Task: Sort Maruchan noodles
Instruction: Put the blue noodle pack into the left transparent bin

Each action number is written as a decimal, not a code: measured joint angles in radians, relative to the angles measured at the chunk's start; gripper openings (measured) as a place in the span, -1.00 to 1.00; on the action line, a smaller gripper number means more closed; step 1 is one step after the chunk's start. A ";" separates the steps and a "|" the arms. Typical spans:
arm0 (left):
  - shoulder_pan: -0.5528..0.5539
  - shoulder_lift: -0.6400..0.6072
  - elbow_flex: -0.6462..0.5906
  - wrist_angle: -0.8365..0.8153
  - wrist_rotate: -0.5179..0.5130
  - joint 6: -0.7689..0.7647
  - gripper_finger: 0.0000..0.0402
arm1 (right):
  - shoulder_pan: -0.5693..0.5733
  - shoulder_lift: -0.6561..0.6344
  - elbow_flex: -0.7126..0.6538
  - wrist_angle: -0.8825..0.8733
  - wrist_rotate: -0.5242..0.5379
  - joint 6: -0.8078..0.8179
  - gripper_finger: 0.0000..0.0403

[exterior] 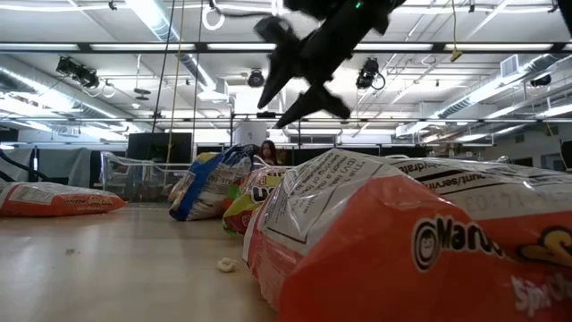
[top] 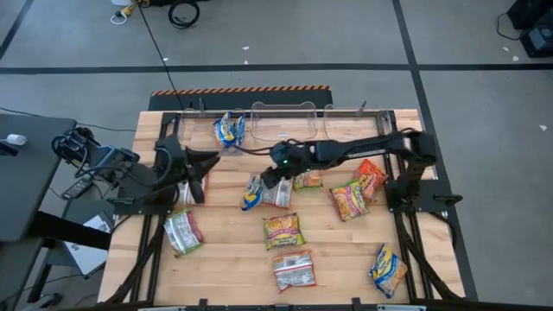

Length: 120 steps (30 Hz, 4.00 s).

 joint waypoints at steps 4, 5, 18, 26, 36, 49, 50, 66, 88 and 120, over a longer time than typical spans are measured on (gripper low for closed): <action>0.028 0.051 -0.008 -0.042 0.110 -0.069 -0.65 | 0.022 -0.125 0.000 -0.136 0.056 -0.120 0.05; 0.039 0.084 -0.015 -0.046 0.156 -0.100 -0.65 | 0.027 -0.159 0.000 -0.167 0.064 -0.138 0.05; 0.176 0.567 -0.004 -0.161 0.486 -0.579 -0.62 | -0.034 -0.698 0.001 -0.477 0.219 -0.333 0.05; 0.257 0.686 -0.004 -0.147 0.565 -0.723 -0.17 | -0.046 -0.840 0.001 -0.553 0.132 -0.427 0.09; 0.342 0.753 0.043 -0.165 0.666 -0.778 0.03 | -0.053 -0.834 0.000 -0.667 0.122 -0.490 0.10; 0.373 0.819 0.086 -0.279 0.634 -0.786 0.00 | -0.076 -0.768 0.000 -0.664 0.136 -0.479 0.09; 0.371 0.815 0.112 -0.312 0.629 -0.786 0.00 | -0.075 -0.762 0.000 -0.665 0.143 -0.479 0.09; 0.375 0.828 0.070 -0.312 0.522 -0.808 0.00 | -0.075 -0.704 0.000 -0.665 0.150 -0.475 0.09; 0.432 0.826 -0.020 -0.266 0.564 -0.812 -0.67 | -0.075 -0.704 0.000 -0.664 0.148 -0.451 0.09; 1.334 0.171 -0.310 -0.233 0.745 0.168 -0.99 | -0.028 -0.704 0.000 -0.664 0.146 -0.232 0.09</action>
